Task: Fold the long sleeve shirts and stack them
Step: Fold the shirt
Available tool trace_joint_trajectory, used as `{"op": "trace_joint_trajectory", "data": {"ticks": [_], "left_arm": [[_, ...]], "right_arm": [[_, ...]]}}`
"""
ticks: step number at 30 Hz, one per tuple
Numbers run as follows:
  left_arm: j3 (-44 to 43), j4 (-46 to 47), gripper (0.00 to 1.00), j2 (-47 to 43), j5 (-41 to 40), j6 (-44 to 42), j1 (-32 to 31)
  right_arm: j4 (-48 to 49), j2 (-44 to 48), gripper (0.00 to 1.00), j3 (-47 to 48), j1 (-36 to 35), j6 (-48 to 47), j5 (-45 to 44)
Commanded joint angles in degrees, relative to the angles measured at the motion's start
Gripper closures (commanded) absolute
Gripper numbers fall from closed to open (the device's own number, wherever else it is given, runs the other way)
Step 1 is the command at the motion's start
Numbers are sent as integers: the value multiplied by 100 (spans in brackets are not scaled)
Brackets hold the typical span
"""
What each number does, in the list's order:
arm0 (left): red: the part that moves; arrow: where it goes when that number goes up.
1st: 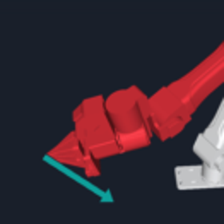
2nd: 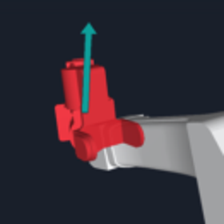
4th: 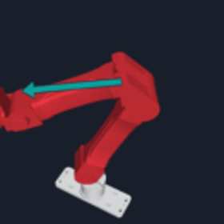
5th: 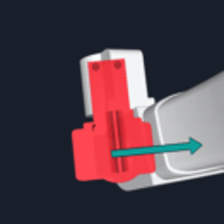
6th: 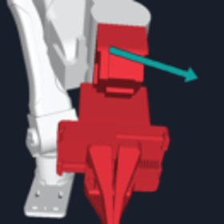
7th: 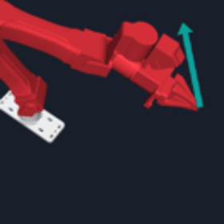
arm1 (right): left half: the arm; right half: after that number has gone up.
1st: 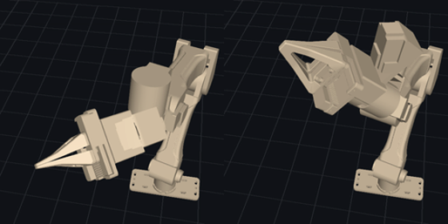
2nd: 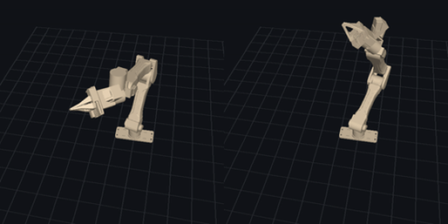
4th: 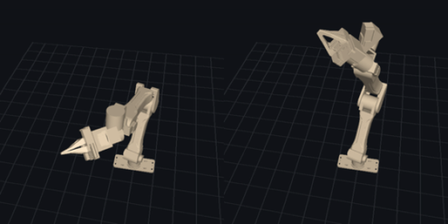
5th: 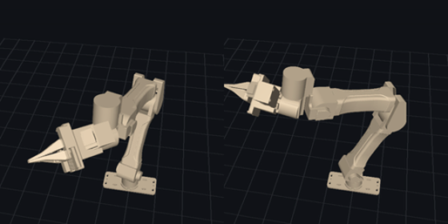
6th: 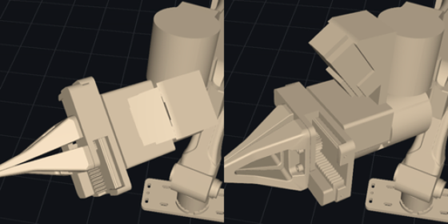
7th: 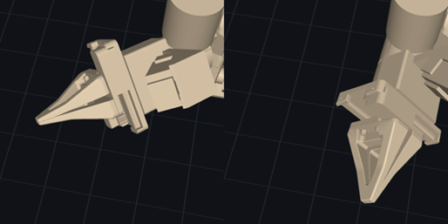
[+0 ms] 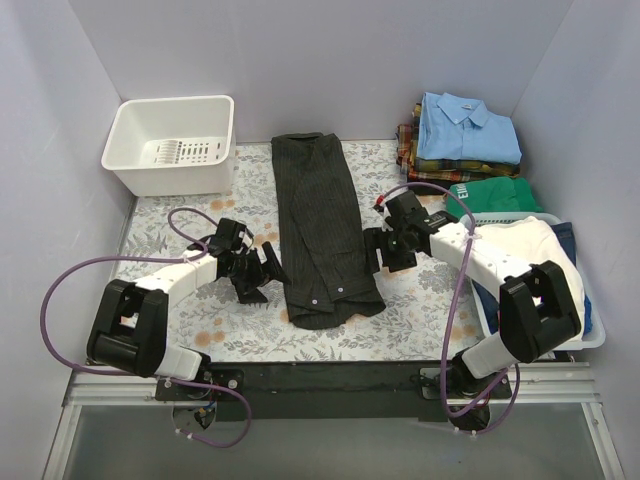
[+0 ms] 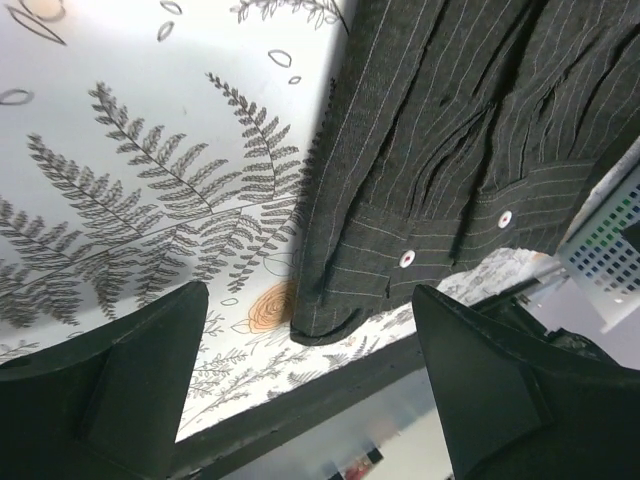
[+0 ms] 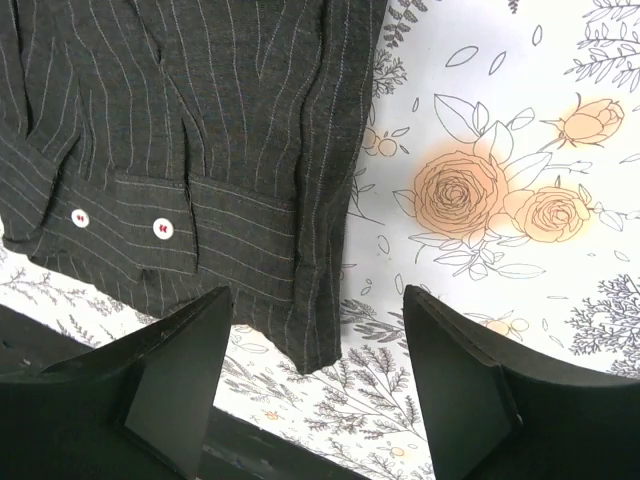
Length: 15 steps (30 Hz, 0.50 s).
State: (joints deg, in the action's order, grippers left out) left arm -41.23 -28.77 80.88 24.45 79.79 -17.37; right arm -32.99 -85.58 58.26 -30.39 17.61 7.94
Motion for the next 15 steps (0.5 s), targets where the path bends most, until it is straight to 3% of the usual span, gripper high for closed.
{"op": "trace_joint_trajectory", "data": {"ticks": [1, 15], "left_arm": [[212, 583, 18, -178, 517, 301, -4], [573, 1462, 30, 59, 333, 959, -161]], "right_arm": [[434, 182, 23, -95, 235, -302, 663], [1752, -29, 27, -1290, 394, 208, 1684]]}}
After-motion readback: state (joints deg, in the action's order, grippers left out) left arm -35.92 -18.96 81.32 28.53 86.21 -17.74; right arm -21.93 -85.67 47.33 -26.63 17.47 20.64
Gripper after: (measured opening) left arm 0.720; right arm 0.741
